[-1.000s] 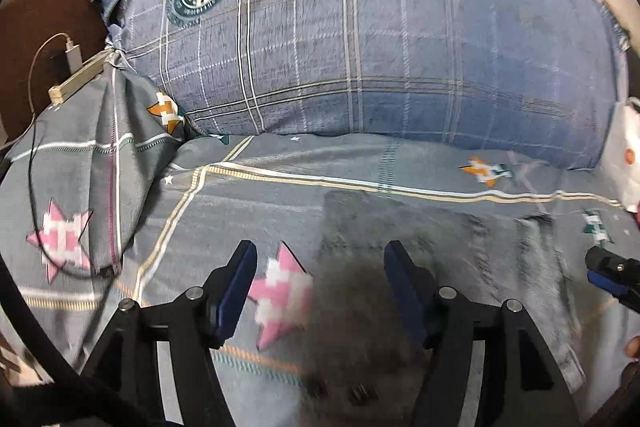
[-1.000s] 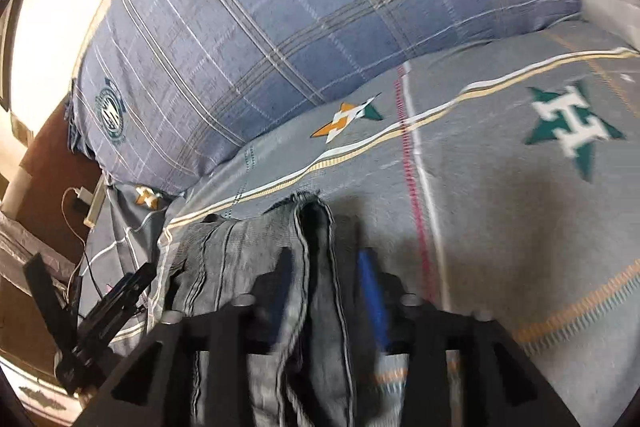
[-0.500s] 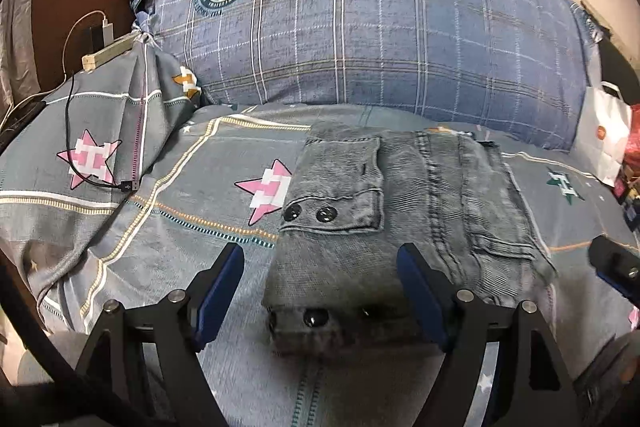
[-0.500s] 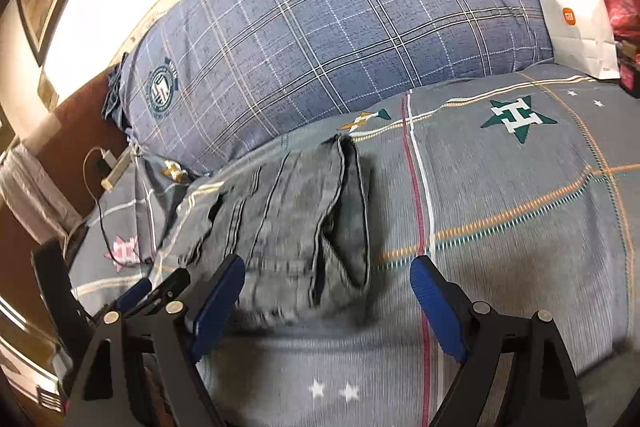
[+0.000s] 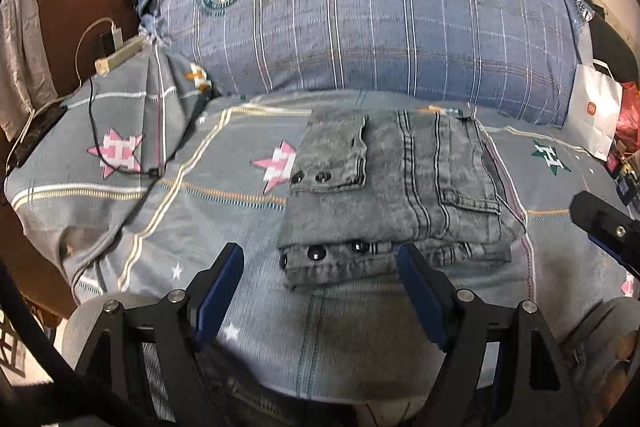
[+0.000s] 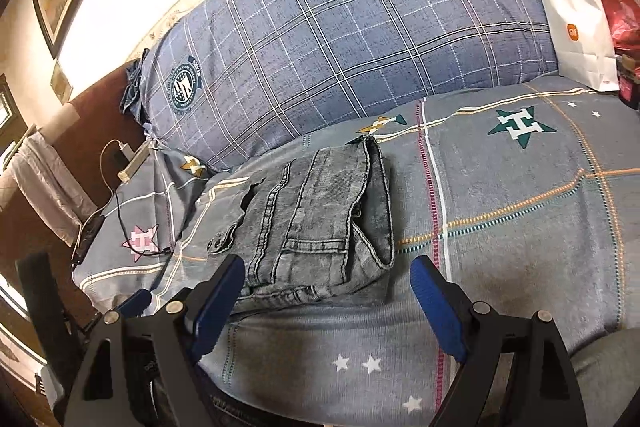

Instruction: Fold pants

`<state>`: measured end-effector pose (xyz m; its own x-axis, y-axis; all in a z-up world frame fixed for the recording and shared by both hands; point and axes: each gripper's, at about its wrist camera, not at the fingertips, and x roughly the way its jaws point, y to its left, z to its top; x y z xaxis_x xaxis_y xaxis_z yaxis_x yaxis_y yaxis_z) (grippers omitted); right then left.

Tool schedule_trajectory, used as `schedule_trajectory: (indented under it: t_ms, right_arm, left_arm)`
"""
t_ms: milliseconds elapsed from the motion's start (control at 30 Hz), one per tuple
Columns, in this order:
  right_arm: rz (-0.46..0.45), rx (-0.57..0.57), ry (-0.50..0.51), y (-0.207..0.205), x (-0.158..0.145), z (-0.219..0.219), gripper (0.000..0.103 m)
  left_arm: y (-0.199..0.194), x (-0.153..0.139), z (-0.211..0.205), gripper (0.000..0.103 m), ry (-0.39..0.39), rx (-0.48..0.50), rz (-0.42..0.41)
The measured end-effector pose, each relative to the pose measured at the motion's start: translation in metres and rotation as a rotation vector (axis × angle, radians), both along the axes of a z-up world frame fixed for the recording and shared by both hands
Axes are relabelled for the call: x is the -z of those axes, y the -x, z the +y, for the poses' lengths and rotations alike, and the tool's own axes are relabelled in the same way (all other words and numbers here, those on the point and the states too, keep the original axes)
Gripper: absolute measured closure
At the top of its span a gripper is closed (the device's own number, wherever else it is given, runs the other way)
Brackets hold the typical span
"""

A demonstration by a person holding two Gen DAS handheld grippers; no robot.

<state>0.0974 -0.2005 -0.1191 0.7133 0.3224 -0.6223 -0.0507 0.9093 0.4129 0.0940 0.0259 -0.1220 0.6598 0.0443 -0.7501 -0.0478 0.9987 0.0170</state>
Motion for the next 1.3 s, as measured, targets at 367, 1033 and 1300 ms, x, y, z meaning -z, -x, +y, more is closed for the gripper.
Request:
schedule_trajectory:
  t_ms: [367,1033,1300]
  right_arm:
    - [-0.010,0.057,0.039,0.029,-0.030,-0.009,0.016]
    - [-0.080,-0.003,0.088,0.044,-0.055,0.009,0.016]
    - [-0.144,-0.039,0.062,0.047,-0.051,0.010,0.016]
  left_arm:
    - [0.027,-0.031,0.002,0.023,-0.026,-0.022,-0.050]
    - [0.043,-0.057,0.002,0.023,-0.044,-0.026,-0.104]
    - [0.041,-0.038,0.009,0.023,-0.048,-0.024,-0.183]
